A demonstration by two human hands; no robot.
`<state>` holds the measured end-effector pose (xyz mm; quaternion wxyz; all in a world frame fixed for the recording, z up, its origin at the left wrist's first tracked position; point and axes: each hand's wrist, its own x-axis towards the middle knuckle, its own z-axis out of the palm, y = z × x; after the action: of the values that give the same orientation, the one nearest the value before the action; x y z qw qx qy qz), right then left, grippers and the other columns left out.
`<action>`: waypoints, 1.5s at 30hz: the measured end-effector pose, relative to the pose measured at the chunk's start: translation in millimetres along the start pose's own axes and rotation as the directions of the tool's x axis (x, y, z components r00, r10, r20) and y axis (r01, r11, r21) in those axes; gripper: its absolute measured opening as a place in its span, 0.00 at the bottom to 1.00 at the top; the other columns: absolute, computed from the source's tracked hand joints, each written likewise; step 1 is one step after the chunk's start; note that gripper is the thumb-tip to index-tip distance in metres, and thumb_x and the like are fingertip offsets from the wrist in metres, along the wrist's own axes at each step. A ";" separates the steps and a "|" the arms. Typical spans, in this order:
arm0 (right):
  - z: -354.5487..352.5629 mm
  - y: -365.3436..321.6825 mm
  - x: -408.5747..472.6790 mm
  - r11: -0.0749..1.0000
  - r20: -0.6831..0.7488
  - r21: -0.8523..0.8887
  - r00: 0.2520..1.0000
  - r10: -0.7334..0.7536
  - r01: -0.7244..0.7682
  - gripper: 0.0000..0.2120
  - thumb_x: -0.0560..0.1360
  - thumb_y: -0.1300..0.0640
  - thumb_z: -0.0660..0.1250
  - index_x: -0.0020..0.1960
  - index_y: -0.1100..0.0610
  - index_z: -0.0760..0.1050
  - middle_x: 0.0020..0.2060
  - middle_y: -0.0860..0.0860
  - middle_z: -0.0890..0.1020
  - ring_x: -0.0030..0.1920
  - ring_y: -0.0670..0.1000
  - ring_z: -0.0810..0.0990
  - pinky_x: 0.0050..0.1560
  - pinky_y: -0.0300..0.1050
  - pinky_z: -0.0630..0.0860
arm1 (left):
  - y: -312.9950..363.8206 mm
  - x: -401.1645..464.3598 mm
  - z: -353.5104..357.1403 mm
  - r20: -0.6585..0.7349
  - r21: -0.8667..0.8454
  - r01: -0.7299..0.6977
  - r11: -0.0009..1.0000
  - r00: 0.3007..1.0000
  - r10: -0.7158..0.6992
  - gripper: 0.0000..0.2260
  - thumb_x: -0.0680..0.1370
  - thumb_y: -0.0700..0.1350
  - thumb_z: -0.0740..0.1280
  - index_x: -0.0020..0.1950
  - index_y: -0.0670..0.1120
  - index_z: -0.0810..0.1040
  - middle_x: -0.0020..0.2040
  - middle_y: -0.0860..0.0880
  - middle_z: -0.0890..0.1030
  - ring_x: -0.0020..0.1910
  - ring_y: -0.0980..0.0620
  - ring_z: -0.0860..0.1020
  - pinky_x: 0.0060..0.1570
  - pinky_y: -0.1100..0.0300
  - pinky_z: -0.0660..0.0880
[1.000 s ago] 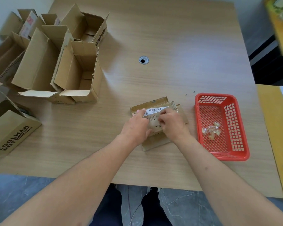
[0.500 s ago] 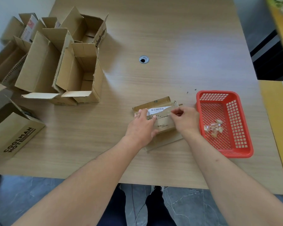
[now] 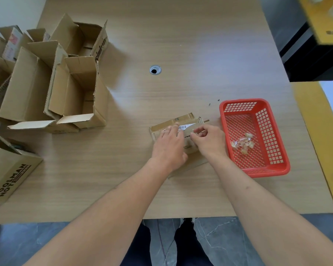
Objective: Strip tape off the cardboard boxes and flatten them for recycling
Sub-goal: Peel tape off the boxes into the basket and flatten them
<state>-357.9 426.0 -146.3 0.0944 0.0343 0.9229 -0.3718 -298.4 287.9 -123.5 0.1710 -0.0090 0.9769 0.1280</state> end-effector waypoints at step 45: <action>-18.3 20.8 16.4 0.943 0.129 -0.169 0.955 -0.268 0.287 0.06 0.75 0.57 0.75 0.48 0.52 0.79 0.44 0.47 0.78 0.42 0.49 0.78 0.49 0.48 0.78 | 10.7 11.0 14.1 0.069 0.086 0.017 0.996 0.997 -0.023 0.30 0.82 0.57 0.64 0.82 0.53 0.57 0.81 0.40 0.47 0.79 0.36 0.48 0.78 0.41 0.55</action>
<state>-374.0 453.5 -150.8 0.0919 -0.1247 0.9429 -0.2949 -304.7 302.1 -137.4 0.2066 -0.0070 0.9747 0.0845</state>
